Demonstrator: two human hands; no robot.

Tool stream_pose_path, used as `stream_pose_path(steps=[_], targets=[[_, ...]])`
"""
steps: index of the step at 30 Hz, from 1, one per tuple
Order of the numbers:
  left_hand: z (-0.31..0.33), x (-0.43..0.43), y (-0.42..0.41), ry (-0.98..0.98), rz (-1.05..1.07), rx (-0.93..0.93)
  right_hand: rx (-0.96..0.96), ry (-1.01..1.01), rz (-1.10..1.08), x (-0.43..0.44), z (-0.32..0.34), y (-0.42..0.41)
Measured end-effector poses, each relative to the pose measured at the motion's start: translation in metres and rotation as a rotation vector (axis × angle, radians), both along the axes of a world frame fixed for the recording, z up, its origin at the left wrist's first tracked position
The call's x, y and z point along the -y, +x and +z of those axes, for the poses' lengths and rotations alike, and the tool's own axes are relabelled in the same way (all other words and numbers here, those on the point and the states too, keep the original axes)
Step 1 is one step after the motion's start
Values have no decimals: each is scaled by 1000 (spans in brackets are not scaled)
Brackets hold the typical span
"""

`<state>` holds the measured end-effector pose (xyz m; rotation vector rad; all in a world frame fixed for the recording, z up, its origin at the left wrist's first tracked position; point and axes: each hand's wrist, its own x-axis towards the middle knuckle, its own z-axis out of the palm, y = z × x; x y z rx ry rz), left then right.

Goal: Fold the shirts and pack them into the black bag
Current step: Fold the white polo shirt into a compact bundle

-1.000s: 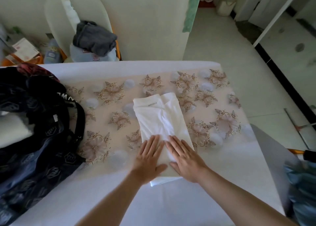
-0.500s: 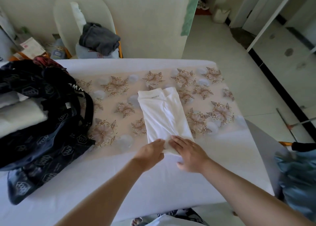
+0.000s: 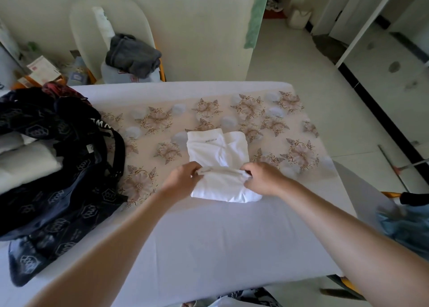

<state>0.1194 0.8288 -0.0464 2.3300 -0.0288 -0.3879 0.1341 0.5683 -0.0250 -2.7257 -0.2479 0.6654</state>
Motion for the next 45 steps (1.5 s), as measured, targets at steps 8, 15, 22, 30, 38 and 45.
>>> stream_pose_path(steps=[8, 15, 22, 30, 38, 45], targets=[[-24, 37, 14, 343, 9, 580, 267, 82, -67, -13, -34, 39], [-86, 40, 7, 544, -525, 292, 539, -127, 180, -25, -62, 55], [-97, 30, 18, 349, -474, 389, 343, -90, 450, -15, -102, 6], [-99, 4, 18, 316, -464, 429, 158, 135, 248, -7, -77, 25], [-12, -1, 39, 207, -183, -88, -105, 261, -202, -4, -34, 37], [-14, -1, 31, 61, 137, 222, 86, 384, -394, -1, -20, 47]])
